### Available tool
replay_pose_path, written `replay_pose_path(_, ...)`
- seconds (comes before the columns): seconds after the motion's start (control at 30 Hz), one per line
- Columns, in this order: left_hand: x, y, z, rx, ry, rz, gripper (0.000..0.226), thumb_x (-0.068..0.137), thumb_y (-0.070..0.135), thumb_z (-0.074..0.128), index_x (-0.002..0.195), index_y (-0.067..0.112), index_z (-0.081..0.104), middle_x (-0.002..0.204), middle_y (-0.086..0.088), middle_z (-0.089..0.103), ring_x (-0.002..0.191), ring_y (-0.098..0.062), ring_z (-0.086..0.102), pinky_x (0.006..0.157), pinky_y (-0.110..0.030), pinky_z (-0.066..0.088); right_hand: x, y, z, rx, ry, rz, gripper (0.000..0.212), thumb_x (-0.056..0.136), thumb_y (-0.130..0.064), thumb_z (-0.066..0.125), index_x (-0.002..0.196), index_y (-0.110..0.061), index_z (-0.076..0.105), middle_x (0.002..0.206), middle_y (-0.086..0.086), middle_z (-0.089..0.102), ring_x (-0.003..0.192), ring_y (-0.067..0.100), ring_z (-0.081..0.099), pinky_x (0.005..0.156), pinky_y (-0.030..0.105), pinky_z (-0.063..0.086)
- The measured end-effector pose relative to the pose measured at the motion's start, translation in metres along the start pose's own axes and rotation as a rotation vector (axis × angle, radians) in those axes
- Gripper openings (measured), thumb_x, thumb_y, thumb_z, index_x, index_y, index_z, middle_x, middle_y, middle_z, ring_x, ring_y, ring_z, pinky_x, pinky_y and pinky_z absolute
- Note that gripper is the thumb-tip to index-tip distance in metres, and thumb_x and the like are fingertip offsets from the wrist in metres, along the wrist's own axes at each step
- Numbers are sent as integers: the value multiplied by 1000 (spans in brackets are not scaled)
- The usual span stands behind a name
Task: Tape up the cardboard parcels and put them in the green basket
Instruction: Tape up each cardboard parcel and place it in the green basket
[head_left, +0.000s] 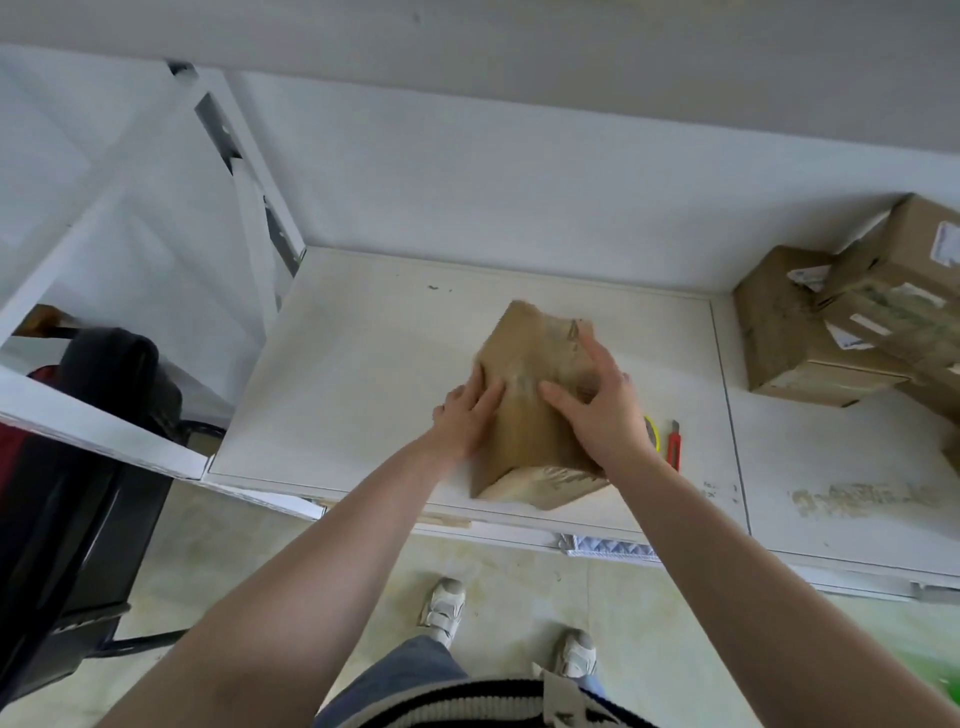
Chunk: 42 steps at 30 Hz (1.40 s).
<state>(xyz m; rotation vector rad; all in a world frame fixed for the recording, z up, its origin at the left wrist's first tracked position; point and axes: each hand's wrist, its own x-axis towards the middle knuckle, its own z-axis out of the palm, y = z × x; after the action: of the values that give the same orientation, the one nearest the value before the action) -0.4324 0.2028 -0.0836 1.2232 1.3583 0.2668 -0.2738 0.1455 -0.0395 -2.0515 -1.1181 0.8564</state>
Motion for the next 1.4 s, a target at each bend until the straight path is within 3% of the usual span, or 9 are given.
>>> replay_pose_path(0.13,-5,19,10,-257,-69,-86,66,98,63,28,149,22,37,155,-3,36,142,-24,35,115,-39,28,6,9,12,-203,-39,112,104,77,-53,73,154,-21,12,144,12,33,135,35,30,111,47,26)
replay_pose_path(0.3,-3,24,28,43,122,71,49,101,41,47,142,15,38,135,-9,57,123,-31,54,101,-37,43,5,18,24,205,-56,130,57,97,-32,56,147,-22,30,129,4,55,117,23,52,99,38,42)
replay_pose_path(0.4,-4,24,31,184,156,55,67,101,40,45,155,14,14,158,-15,27,138,-34,39,110,-41,35,5,19,25,185,-20,103,55,97,-30,56,145,-23,32,122,0,58,108,21,55,93,35,44)
replay_pose_path(0.5,-8,26,36,734,421,360,76,103,42,36,155,15,-10,162,-13,-16,151,-29,0,121,-48,6,4,18,26,199,-21,86,52,98,-30,55,145,-23,33,116,-5,58,103,17,55,86,30,40)
replay_pose_path(0.8,5,25,45,1141,365,503,69,103,50,12,155,10,-10,163,-7,-18,150,-28,-17,122,-48,-3,0,11,19,259,-80,105,45,104,-20,40,148,-23,32,131,3,59,113,19,55,96,30,41)
replay_pose_path(0.9,0,29,37,1067,285,487,75,100,58,10,155,13,-11,162,-5,-22,148,-26,-22,121,-50,-3,-6,5,10,524,-154,184,44,104,-17,38,147,-27,38,135,3,58,122,20,55,108,41,41)
replay_pose_path(1.1,-14,42,1,471,175,33,108,70,93,18,152,33,-19,160,-4,-27,149,-28,-16,118,-54,-2,-28,-12,12,600,-284,-3,39,105,-22,36,140,-27,51,140,-13,53,129,1,47,109,24,37)
replay_pose_path(1.23,-15,32,-22,237,140,-29,113,74,80,55,154,37,-12,163,-3,-16,149,-36,2,119,-54,13,-29,-12,29,522,-235,1,37,101,-12,40,131,-30,53,129,-13,58,127,8,49,100,19,38)
replay_pose_path(1.4,-14,-4,-44,-294,36,10,63,102,43,43,156,33,13,155,-3,37,128,-24,52,107,-42,43,-15,11,36,133,-119,241,68,95,-43,55,151,-19,25,148,6,41,135,23,41,107,35,36)
